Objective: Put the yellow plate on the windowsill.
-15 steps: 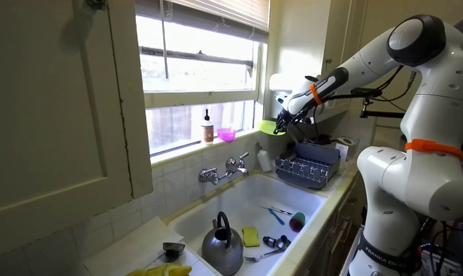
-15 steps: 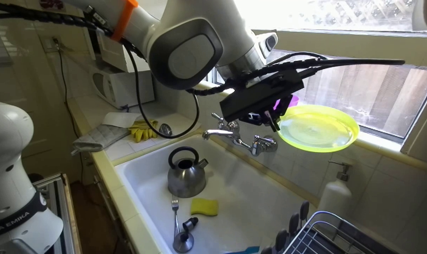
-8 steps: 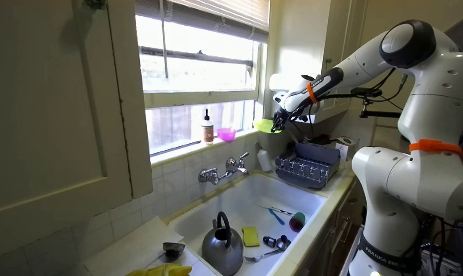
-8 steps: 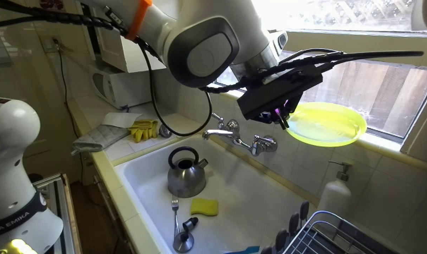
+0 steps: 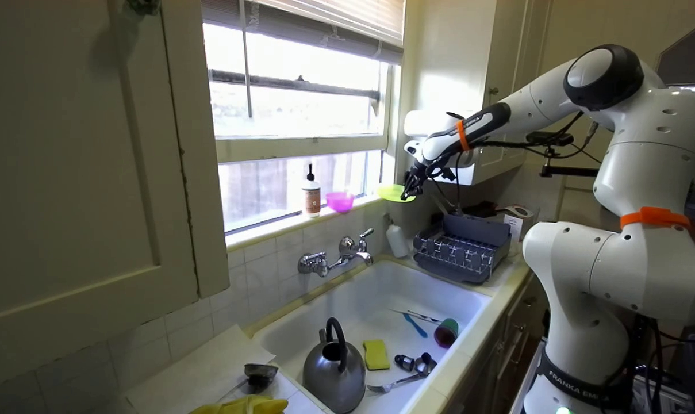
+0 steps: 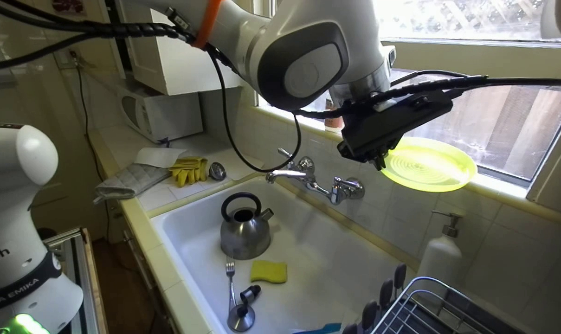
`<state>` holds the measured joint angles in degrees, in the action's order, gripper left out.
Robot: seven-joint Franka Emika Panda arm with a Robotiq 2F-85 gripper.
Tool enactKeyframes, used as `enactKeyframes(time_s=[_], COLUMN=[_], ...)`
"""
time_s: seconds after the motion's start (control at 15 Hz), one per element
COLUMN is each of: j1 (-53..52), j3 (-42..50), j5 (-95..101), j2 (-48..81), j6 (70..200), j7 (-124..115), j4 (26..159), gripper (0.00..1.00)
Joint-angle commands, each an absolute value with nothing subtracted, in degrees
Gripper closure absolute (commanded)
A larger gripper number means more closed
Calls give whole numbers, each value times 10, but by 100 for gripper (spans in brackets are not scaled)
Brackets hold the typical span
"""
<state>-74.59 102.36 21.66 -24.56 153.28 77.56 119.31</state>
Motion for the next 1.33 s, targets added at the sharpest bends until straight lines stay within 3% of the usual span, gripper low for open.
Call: enactKeyframes(time_s=[0.0, 0.53, 0.6, 1.27], j1=[-801, -907, -870, -889], j3=[1055, 1118, 1091, 1104], j5=[259, 335, 327, 337], j2=[-302, -356, -332, -339], j6=[1484, 1434, 1455, 1440], j7=[792, 786, 769, 763], j4=[1139, 1056, 1094, 1076], gripper=[99, 99, 99, 99])
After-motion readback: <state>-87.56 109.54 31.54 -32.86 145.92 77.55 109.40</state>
